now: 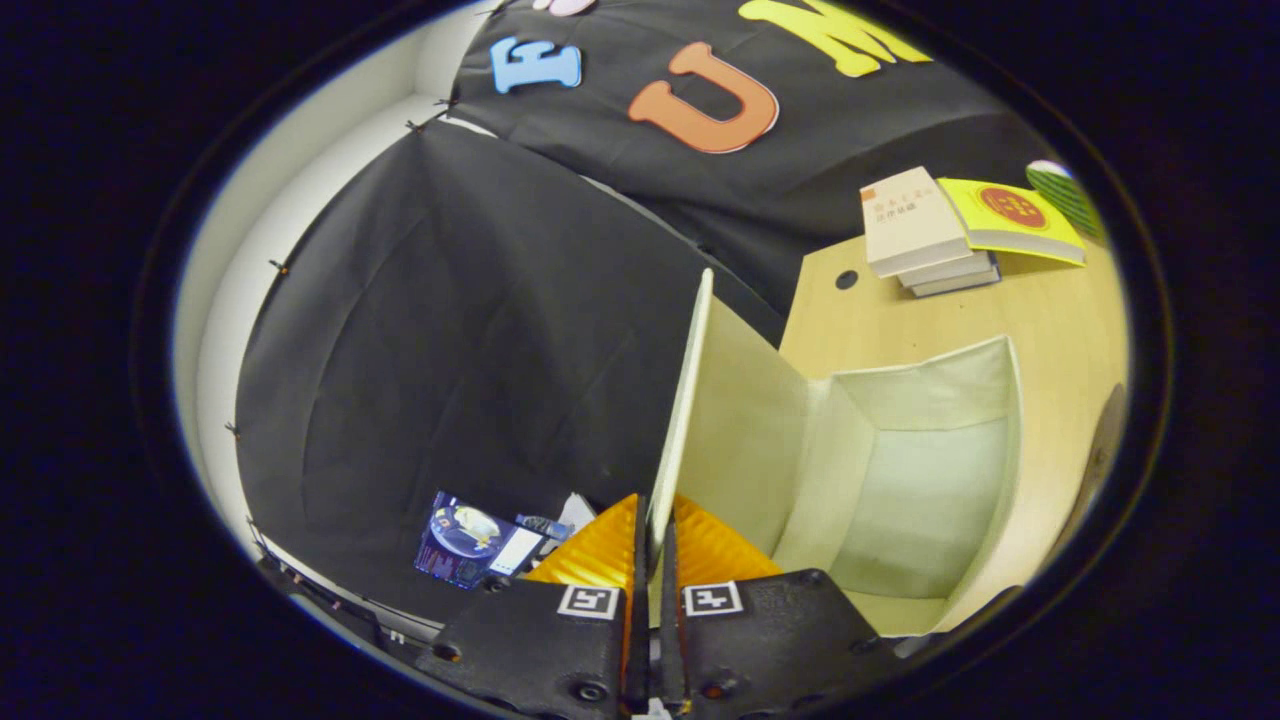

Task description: Open the storage box then place both shoes into the box .Put the left shoe in first, then the right shoe, with the right side of both shoes facing outward in a uniform manner.

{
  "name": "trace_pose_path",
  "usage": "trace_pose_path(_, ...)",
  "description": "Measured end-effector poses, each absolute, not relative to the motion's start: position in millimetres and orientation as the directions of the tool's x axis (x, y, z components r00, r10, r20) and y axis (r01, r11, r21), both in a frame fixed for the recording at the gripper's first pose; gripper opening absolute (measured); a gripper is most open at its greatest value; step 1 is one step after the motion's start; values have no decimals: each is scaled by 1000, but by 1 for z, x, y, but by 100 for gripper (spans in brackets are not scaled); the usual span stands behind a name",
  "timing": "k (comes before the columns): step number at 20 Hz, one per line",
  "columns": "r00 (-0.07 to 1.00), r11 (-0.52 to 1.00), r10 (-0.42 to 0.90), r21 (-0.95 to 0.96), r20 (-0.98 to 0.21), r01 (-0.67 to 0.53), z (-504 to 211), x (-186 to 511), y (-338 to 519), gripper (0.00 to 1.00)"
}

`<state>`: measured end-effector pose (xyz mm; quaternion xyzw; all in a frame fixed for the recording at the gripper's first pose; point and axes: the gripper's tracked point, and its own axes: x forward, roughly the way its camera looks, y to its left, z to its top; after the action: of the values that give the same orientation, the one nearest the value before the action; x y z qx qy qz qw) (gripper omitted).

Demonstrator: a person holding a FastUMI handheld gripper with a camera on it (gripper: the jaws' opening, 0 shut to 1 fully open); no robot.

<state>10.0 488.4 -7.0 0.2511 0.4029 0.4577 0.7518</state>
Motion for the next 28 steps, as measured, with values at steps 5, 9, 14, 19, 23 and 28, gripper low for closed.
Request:
trace_pose_path(5, 229, 458, 887, 706, -400, -540, -22, -4, 527, 35)
trace_pose_path(9, 234, 489, 869, 681, -436, -545, -39, -9, 549, 65)
trace_pose_path(14, 301, 527, 845, 588, -443, -614, -41, -6, 547, 83)
trace_pose_path(19, 348, 534, 838, 505, -420, -678, -27, -10, 543, 84)
trace_pose_path(23, 380, 561, 820, 468, -429, -682, -23, -9, 524, 99)
trace_pose_path(28, 504, 648, 754, 348, -422, -678, -19, 11, 455, 99)
